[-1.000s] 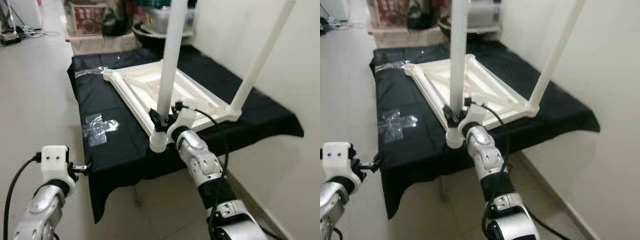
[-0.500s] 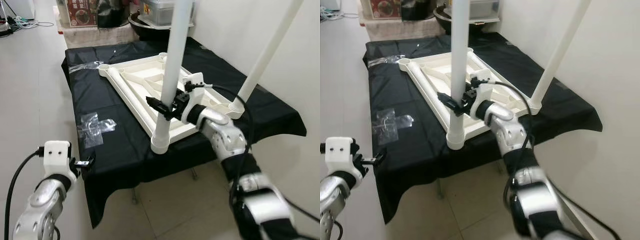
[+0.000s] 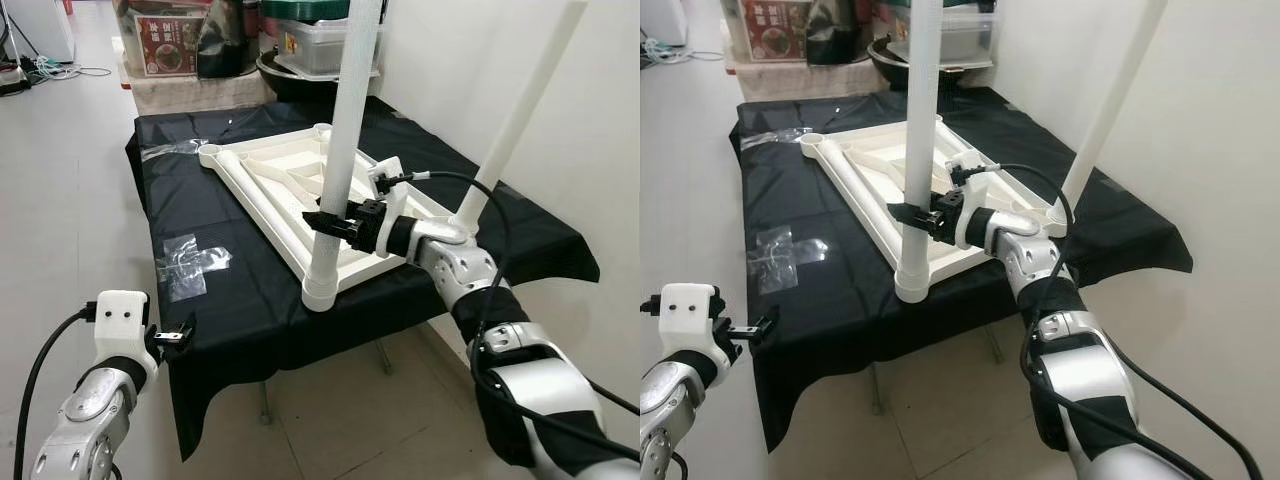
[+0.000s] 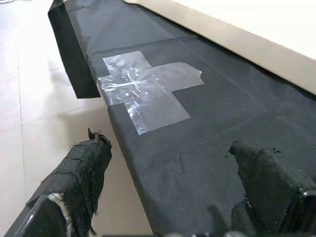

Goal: Building children table

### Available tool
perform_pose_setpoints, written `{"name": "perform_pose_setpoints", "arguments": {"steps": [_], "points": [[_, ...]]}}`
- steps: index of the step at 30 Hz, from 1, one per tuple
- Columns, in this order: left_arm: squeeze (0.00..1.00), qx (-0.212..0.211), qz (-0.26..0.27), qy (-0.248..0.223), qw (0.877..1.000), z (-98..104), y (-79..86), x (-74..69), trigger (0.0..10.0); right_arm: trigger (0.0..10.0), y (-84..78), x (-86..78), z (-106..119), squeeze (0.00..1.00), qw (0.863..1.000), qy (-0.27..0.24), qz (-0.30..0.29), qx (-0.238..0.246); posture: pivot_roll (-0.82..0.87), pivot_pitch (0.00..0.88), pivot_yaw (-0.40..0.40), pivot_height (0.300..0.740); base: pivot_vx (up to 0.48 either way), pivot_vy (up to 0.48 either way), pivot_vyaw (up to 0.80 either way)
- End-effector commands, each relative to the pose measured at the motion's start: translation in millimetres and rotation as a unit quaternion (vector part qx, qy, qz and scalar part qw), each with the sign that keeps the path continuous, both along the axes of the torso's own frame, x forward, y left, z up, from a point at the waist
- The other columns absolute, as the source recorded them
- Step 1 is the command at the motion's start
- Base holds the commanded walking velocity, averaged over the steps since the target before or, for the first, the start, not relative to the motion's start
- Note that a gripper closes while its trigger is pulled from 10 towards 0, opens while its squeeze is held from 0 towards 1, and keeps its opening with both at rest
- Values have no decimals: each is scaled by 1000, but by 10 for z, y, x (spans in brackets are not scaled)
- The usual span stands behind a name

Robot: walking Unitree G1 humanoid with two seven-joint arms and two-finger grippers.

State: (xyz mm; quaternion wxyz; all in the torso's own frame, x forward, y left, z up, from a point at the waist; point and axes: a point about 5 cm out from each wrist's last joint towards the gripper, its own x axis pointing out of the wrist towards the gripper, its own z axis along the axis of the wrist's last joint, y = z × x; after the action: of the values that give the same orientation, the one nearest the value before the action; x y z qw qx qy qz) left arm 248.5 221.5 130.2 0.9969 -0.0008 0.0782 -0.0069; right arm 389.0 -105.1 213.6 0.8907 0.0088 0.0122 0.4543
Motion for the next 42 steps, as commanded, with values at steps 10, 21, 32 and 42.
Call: {"name": "perform_pose_setpoints", "arguments": {"steps": [10,21,32,42], "points": [[0,7,-3,9,1000,-39,-3,-3,10000,0,-51,78,-371,0,949,57,-311,7,63,0,-83,740,0,0,0],[0,11,-9,10,1000,-24,-25,39,10000,10000,539,-231,-492,0,939,119,-324,14,75,0,-67,740,0,0,0],[0,14,-3,6,1000,-12,27,52,10000,10000,411,-36,27,0,992,30,-86,83,76,0,-80,740,0,0,0],[0,18,-6,4,1000,-8,31,81,10000,8549,286,-135,-93,0,994,-6,106,-11,94,0,-91,740,0,0,0]]}}
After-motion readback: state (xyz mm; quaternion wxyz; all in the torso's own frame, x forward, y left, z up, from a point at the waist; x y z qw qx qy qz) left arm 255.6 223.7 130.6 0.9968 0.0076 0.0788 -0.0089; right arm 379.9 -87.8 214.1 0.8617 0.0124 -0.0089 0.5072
